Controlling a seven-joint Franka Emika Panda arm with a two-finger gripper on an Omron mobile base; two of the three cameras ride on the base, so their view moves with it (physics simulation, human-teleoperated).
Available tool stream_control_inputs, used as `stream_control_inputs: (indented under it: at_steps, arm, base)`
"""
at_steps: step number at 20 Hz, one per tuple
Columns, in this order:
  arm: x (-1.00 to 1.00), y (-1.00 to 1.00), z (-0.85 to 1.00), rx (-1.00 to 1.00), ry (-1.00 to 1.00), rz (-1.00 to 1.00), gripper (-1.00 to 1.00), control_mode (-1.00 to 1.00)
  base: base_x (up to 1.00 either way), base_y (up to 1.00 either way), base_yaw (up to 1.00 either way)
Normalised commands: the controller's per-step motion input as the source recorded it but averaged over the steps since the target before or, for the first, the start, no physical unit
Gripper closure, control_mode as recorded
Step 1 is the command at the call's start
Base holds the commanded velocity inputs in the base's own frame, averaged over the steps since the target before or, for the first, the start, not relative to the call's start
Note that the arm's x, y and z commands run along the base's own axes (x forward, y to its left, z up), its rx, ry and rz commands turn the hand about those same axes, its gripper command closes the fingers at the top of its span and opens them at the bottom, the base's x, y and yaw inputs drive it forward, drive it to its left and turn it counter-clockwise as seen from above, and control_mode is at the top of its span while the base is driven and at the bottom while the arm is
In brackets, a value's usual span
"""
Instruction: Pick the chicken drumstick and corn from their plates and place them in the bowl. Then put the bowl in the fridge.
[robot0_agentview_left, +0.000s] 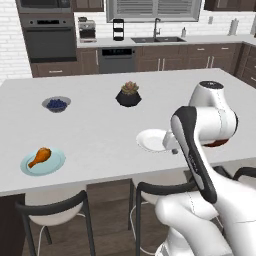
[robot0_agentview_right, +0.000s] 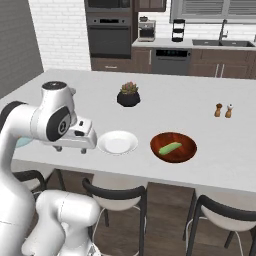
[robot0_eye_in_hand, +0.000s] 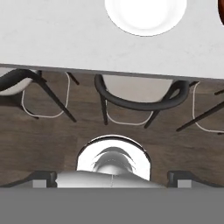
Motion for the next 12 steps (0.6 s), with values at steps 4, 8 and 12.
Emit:
stream_control_inputs:
  at_steps: [4, 8, 12]
  arm:
    - [0.00, 0.33, 0.00, 0.00, 0.00, 0.00, -1.00, -1.00]
    - [0.00, 0.00, 0.00, 0.00, 0.00, 0.00, -1.00, 1.00]
    - [0.00, 0.00, 0.00, 0.00, 0.00, 0.00, -1.00, 1.00]
  base:
    - [0.00, 0.00, 0.00]
    - [-0.10, 0.95, 0.00]
    - [-0.04, 1.00, 0.00]
